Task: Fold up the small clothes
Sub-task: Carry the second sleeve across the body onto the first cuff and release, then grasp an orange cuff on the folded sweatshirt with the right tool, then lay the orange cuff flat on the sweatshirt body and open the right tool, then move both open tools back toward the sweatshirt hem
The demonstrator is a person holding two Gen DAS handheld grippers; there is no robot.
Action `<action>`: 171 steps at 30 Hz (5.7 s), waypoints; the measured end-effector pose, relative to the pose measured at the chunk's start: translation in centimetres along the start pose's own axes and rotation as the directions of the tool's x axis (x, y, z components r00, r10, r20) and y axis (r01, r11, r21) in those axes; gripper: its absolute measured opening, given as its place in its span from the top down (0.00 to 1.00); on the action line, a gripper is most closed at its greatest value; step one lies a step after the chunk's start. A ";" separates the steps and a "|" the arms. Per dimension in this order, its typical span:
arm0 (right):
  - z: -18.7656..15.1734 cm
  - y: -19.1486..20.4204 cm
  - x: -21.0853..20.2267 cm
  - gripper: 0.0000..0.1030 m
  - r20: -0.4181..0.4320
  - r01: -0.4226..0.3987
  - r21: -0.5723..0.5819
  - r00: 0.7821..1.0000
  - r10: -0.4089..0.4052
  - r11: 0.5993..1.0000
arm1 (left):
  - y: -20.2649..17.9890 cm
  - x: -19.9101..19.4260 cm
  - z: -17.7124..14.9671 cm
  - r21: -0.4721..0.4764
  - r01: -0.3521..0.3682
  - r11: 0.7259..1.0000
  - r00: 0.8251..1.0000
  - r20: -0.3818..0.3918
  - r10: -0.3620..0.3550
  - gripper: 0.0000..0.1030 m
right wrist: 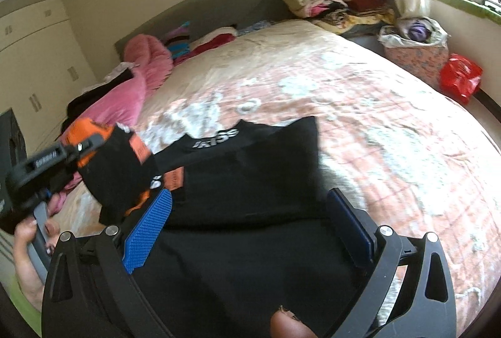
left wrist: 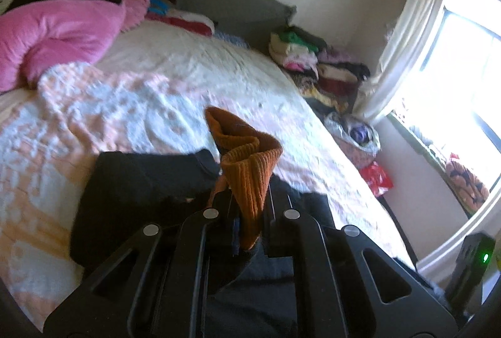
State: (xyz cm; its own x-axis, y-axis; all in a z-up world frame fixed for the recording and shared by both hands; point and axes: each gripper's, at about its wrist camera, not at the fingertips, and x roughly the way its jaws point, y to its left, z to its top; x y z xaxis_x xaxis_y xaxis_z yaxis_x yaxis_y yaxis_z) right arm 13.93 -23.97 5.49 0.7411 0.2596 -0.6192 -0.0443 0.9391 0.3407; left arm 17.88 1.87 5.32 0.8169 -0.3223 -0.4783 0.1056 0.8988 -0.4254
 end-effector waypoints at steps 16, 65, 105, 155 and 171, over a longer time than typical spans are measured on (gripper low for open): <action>-0.1 -2.6 1.5 0.05 -0.028 0.108 0.088 0.994 -0.106 0.990 | -2.6 6.0 -4.6 0.125 0.105 0.987 0.968 -0.239 -0.073 0.77; 6.5 8.4 6.9 0.92 0.044 -0.012 -0.349 0.999 0.029 0.937 | 13.8 -0.9 2.6 -0.107 -0.245 0.964 0.969 -0.042 0.242 0.09; 2.7 1.7 10.5 0.87 -0.070 0.093 -0.156 0.992 -0.105 0.983 | 7.0 5.0 -1.2 0.150 -0.198 0.969 0.953 -0.203 0.226 0.09; -1.2 6.2 13.5 0.26 -0.227 -0.013 -0.202 0.973 -0.034 0.979 | 8.1 6.4 -3.6 0.186 -0.149 0.971 0.907 -0.365 0.209 0.41; -0.7 5.6 11.0 0.04 -0.146 -0.008 -0.154 0.989 -0.015 0.988 | 7.7 4.5 -2.3 0.158 -0.158 0.975 0.933 -0.300 0.199 0.09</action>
State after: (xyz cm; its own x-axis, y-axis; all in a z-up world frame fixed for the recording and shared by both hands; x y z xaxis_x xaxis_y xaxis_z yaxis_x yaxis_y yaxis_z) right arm 21.38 -15.67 0.11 0.6356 0.2755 -0.7212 -0.1529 0.9606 0.2322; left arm 21.01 6.68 -1.90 0.6132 -0.2105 -0.7614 0.0638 0.9739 -0.2179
